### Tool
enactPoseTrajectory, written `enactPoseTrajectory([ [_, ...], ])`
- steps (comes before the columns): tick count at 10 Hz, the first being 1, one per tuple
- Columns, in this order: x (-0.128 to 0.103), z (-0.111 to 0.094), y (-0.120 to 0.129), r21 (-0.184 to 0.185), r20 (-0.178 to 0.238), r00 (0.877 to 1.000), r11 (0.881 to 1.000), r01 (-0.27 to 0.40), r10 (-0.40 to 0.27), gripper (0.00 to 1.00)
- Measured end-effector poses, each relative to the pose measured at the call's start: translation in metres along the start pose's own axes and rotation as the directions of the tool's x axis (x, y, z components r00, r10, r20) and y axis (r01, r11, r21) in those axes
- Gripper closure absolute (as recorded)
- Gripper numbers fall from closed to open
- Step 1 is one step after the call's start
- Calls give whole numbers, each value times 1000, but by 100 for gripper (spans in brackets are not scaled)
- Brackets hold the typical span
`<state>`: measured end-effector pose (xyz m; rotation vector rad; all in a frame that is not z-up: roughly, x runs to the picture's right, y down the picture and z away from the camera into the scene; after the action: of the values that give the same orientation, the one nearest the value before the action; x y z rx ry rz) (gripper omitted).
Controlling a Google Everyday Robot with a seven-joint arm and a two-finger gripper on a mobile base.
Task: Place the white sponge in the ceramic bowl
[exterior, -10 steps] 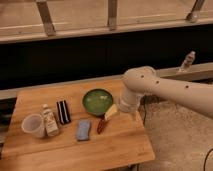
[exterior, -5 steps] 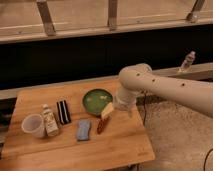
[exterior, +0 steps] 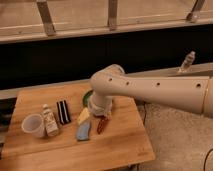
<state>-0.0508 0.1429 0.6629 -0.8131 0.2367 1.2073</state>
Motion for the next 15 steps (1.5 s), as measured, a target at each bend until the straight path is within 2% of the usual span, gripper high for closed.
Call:
enactPoseTrajectory([
  [3, 1, 0, -4, -10, -2, 1000, 1000, -2, 2, 20],
  [4, 3, -1, -12, 7, -3, 1000, 1000, 0, 0, 20],
  [6, 2, 7, -4, 31, -20, 999, 999, 37, -37, 20],
  [10, -23, 43, 35, 41, -66, 994, 995, 91, -88, 20],
  [13, -32, 77, 38, 40, -101, 992, 995, 87, -83, 20],
  [15, -33, 95, 32, 33, -125, 991, 998, 59, -54, 20],
])
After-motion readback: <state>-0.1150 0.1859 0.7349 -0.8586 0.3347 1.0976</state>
